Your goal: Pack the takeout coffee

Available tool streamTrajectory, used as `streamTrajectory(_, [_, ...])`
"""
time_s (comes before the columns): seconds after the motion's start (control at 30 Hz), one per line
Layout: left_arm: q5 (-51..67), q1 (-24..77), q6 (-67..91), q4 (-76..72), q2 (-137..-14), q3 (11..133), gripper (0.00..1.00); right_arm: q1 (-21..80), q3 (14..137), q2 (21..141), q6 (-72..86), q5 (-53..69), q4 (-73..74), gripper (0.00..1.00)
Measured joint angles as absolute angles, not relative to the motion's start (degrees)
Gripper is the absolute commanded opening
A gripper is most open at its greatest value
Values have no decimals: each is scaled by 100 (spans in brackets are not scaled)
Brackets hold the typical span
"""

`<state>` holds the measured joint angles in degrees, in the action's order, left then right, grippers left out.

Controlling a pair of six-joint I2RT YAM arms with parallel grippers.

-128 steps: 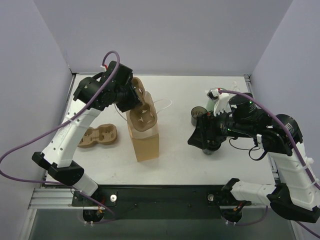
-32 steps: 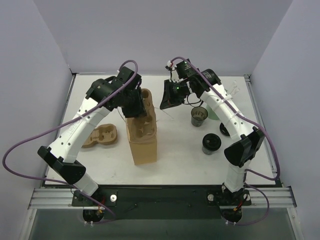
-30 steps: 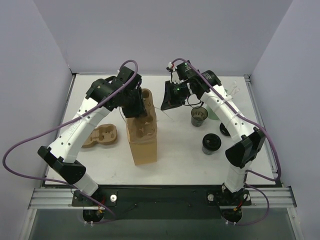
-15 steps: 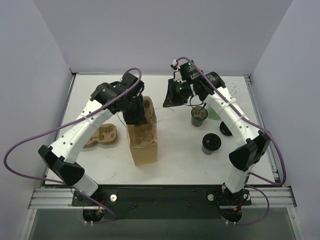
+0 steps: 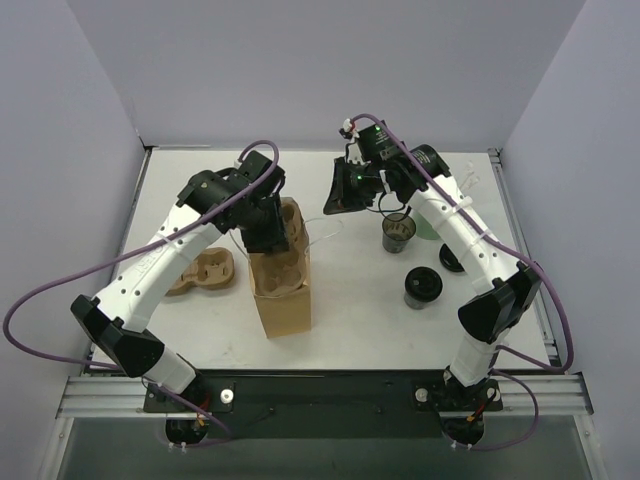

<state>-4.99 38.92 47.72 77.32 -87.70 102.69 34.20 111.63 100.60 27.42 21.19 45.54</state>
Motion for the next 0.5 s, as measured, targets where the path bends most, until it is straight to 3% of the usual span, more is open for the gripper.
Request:
streamTrajectory(0.17, [-569, 3892, 4779, 7723, -8903, 10309, 11, 3470, 11144, 10053, 2744, 2123, 4523, 2])
streamTrajectory(0.27, [-600, 3892, 4777, 7721, -8901, 10309, 11, 3494, 11139, 10042, 2742, 2128, 4519, 14])
streamTrajectory(0.5, [-626, 3892, 4772, 7714, -8901, 10300, 11, 3518, 11139, 10033, 2755, 2279, 4517, 30])
